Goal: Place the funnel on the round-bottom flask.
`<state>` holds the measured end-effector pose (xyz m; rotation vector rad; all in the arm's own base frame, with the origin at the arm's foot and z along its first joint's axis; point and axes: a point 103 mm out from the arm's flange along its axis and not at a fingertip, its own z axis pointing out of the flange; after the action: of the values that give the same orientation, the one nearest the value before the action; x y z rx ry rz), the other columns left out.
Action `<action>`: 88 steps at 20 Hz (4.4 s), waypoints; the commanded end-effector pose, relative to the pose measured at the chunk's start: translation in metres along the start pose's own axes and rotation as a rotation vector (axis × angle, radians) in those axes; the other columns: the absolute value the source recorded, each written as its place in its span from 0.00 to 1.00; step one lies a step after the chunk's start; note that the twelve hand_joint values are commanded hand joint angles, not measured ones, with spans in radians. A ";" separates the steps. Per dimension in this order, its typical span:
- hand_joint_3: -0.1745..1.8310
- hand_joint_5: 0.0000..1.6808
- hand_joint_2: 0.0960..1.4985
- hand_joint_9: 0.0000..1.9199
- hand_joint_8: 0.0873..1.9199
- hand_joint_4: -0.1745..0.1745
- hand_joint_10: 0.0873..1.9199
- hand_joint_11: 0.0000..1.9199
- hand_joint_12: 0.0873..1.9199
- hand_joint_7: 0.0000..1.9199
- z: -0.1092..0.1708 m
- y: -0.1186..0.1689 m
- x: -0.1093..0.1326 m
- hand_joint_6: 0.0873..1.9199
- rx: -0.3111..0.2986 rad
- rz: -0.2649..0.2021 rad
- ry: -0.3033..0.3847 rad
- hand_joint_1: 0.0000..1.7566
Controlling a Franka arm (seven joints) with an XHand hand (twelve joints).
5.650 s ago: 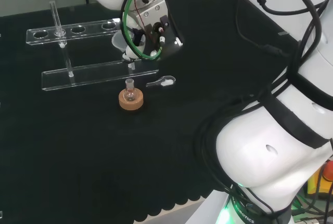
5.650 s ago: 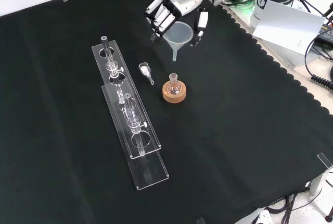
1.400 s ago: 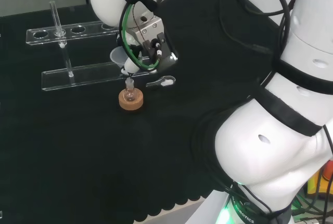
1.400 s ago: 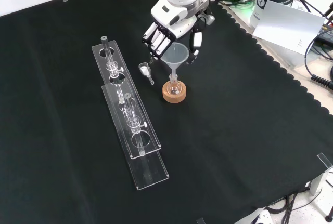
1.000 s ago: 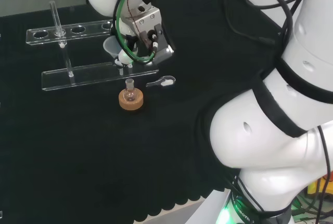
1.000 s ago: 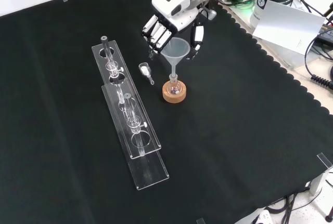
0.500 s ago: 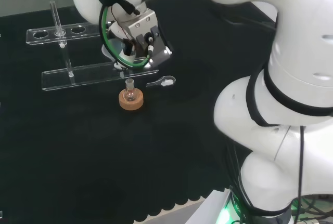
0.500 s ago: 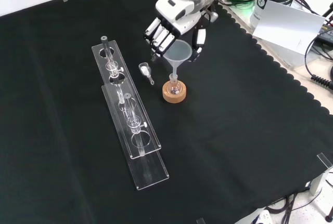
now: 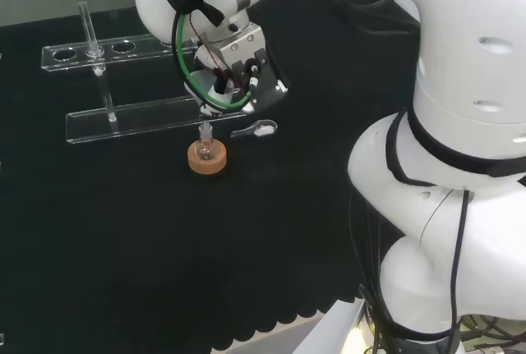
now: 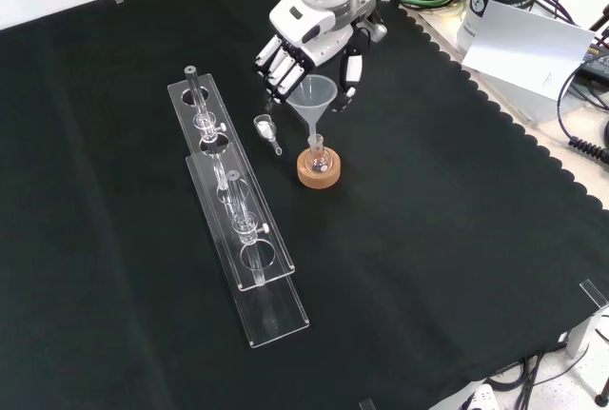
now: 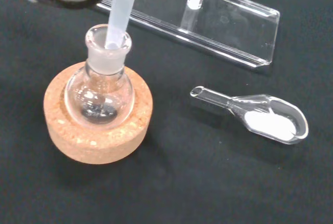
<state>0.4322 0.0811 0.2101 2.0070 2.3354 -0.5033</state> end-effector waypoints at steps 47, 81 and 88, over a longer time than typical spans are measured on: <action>0.36 0.26 0.40 0.35 0.42 0.29 0.36 0.16 0.68 0.20 -0.013 -0.005 0.004 0.06 -0.006 -0.028 -0.068 0.43; 0.36 0.27 0.40 0.35 0.42 0.29 0.35 0.16 0.68 0.20 -0.004 0.000 0.008 0.06 0.013 -0.050 -0.081 0.43; 0.36 0.27 0.40 0.35 0.42 0.29 0.35 0.16 0.68 0.20 -0.011 0.000 0.009 0.06 -0.006 -0.060 -0.082 0.43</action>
<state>0.4322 0.0852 0.2132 1.9118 2.3350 -0.5945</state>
